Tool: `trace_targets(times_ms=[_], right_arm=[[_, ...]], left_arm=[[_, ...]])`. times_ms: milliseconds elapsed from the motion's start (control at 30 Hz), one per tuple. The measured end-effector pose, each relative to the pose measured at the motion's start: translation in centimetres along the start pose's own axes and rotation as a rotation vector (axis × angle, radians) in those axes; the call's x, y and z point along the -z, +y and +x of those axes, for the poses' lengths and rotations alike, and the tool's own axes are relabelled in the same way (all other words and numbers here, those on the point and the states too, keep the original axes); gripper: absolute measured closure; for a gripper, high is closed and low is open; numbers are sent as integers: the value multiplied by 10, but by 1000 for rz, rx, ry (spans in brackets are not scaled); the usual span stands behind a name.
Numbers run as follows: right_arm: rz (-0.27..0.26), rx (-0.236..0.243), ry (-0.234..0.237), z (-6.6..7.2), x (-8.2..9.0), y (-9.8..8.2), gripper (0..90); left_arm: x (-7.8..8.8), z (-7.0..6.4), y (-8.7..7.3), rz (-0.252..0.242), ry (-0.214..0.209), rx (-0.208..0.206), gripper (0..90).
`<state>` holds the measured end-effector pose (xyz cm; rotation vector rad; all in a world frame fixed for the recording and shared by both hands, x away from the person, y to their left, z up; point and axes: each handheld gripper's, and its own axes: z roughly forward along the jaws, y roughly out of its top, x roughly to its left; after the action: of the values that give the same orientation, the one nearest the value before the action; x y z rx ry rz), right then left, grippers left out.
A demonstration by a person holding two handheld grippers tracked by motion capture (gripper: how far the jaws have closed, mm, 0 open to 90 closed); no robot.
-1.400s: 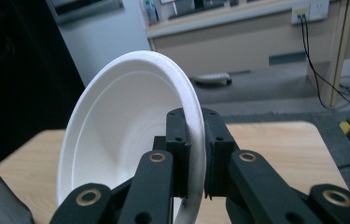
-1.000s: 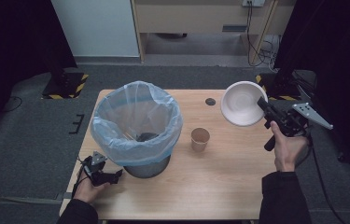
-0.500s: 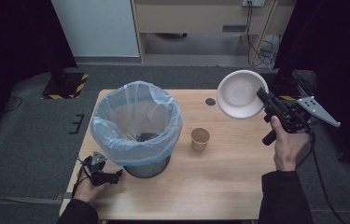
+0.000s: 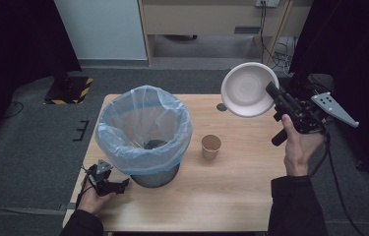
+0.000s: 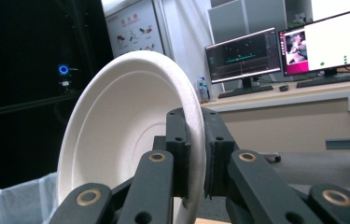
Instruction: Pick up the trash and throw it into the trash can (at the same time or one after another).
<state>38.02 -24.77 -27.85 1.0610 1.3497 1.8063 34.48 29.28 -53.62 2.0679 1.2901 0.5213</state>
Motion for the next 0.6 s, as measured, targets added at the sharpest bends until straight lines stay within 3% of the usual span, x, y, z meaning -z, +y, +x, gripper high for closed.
trace_targets(times_ms=[600], right_arm=[[-14,20,114,52,-32,13,836]], left_arm=[[0,0,0,-1,0,0,0]])
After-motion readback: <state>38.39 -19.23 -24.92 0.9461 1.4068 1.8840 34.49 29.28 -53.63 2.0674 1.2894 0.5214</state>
